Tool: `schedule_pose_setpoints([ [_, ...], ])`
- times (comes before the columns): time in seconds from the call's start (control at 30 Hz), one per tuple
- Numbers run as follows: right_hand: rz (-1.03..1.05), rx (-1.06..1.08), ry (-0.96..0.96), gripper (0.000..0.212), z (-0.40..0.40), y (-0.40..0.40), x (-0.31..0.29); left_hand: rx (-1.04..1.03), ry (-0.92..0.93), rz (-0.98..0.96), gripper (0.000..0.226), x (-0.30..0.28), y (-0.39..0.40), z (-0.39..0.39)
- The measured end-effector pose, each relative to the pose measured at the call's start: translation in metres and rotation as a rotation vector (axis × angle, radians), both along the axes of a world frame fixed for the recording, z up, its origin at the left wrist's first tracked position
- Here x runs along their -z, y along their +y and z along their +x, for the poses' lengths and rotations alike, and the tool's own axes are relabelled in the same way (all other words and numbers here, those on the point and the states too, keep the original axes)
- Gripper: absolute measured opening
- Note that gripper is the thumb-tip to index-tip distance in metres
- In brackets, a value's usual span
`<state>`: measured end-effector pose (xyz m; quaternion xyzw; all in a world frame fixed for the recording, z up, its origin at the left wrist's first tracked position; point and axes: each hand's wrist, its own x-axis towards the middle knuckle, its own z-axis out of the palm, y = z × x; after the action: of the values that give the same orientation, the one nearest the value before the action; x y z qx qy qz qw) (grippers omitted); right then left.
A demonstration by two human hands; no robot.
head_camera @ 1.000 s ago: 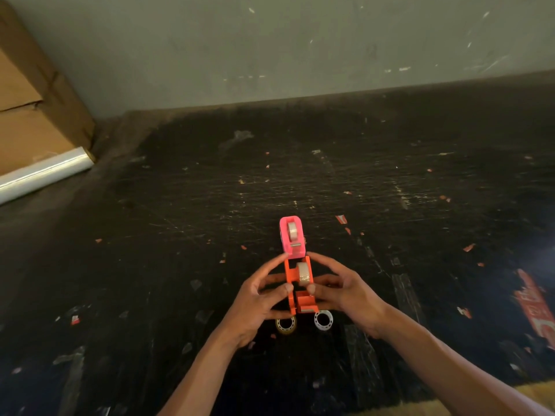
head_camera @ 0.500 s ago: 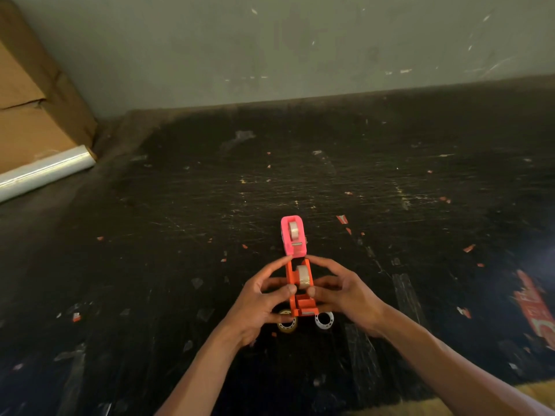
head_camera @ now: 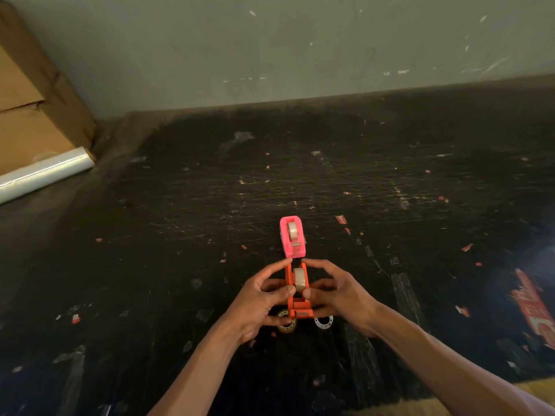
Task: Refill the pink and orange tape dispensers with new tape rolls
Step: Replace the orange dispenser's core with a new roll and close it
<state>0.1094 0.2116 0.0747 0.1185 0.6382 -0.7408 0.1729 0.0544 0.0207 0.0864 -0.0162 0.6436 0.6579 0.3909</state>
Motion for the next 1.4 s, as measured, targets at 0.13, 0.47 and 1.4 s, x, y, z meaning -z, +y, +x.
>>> schedule_pose_setpoints([
  [0.13, -0.010, 0.004, -0.019, 0.052, -0.002, 0.000, -0.002, 0.017, 0.039, -0.041, 0.053, 0.001, -0.001, -0.003],
  [0.47, 0.407, -0.051, 0.178, 0.064, -0.016, 0.001, 0.008, -0.323, 0.028, -0.026, 0.052, 0.021, 0.030, -0.006],
  [1.4, 1.193, 0.145, 0.103, 0.027, -0.022, 0.001, 0.031, 0.260, 0.854, -0.682, 0.046, 0.059, 0.035, -0.022],
])
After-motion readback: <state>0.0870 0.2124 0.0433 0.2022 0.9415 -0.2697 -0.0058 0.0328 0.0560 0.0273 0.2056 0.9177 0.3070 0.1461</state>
